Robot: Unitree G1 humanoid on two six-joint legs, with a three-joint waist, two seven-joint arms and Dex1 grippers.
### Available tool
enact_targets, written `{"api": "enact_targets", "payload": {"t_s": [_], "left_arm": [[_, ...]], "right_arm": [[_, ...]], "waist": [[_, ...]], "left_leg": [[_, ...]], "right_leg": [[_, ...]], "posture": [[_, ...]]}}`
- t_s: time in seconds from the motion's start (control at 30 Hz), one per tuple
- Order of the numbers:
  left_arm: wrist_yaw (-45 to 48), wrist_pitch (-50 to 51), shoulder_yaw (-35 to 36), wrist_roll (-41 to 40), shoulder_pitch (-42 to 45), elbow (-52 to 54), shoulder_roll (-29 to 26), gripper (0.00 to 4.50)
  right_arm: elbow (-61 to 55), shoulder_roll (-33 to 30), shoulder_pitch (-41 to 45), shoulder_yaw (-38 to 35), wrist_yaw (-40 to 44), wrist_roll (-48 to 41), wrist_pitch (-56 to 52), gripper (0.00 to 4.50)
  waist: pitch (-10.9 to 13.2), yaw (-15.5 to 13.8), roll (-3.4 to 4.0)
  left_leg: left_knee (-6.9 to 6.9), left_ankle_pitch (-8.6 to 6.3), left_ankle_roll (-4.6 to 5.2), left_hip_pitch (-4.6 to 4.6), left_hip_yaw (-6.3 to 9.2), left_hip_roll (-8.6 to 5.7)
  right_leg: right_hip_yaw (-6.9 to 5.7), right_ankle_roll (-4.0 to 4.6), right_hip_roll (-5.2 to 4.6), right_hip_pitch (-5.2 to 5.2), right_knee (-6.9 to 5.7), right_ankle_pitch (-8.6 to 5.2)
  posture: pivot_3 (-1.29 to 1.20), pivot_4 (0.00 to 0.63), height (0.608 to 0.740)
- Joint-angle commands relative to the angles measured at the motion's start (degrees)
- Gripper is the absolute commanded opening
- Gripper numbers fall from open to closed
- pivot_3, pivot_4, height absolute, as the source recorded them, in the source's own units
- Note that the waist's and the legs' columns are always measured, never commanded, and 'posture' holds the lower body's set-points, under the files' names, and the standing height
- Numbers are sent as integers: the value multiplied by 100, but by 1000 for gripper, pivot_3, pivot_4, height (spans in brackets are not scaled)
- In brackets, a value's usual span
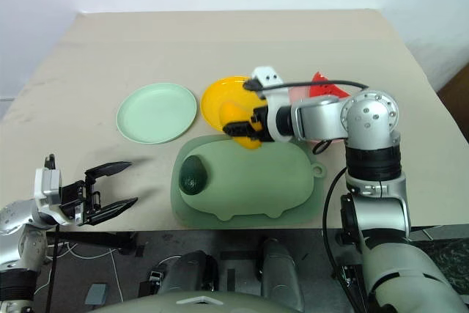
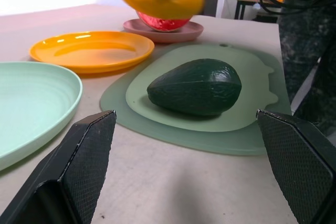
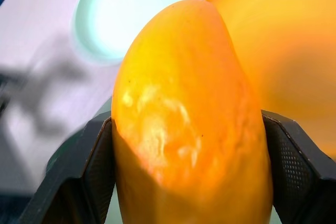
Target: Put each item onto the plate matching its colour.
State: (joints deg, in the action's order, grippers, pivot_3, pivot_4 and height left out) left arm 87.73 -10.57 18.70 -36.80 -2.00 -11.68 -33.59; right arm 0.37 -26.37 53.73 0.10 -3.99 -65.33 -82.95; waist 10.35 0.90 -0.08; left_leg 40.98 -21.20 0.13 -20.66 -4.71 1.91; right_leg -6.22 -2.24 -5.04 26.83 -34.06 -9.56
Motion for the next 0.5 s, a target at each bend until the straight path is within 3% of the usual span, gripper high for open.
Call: {"api": "enact_targets", "payload": {"t_s": [0.03,0.2,0.37,0.43,0.5], "left_arm": [[-37,-46,10,-27,13,123,6,4500],[-97,2,26,-48,38,218,-4,4500],[-200,79,41,-60,-9,346,-23,4500],[-244,101,34,-60,-28,408,-24,4500],[-287,137,27,-60,-41,476,-22,4500]], "right_arm": [[576,73,389,480,718,1135,1017,3395],[2486,650,720,1191,1537,2831,2743,3395],[3338,931,962,1131,2141,3517,3245,3395],[3472,976,1006,1098,2324,3715,3346,4148],[3380,943,1020,1016,2501,3811,3312,4465]], "waist": [[0,9,0],[0,28,0],[1,25,3],[1,25,2],[1,18,3]], "left_leg": [[0,0,0,0,0,0],[0,0,0,1,0,-1],[6,2,-1,-51,1,-1],[11,4,-3,-69,0,-2],[10,4,-3,-70,-1,-2]], "right_leg": [[0,0,0,0,-1,0],[-1,0,3,1,-3,0],[-2,-1,-2,44,-16,3],[-7,-3,-1,56,-17,8],[-11,-3,-2,54,-14,7]], "posture": [[0,150,733],[0,150,733],[0,150,733],[0,150,733],[0,150,733]]}}
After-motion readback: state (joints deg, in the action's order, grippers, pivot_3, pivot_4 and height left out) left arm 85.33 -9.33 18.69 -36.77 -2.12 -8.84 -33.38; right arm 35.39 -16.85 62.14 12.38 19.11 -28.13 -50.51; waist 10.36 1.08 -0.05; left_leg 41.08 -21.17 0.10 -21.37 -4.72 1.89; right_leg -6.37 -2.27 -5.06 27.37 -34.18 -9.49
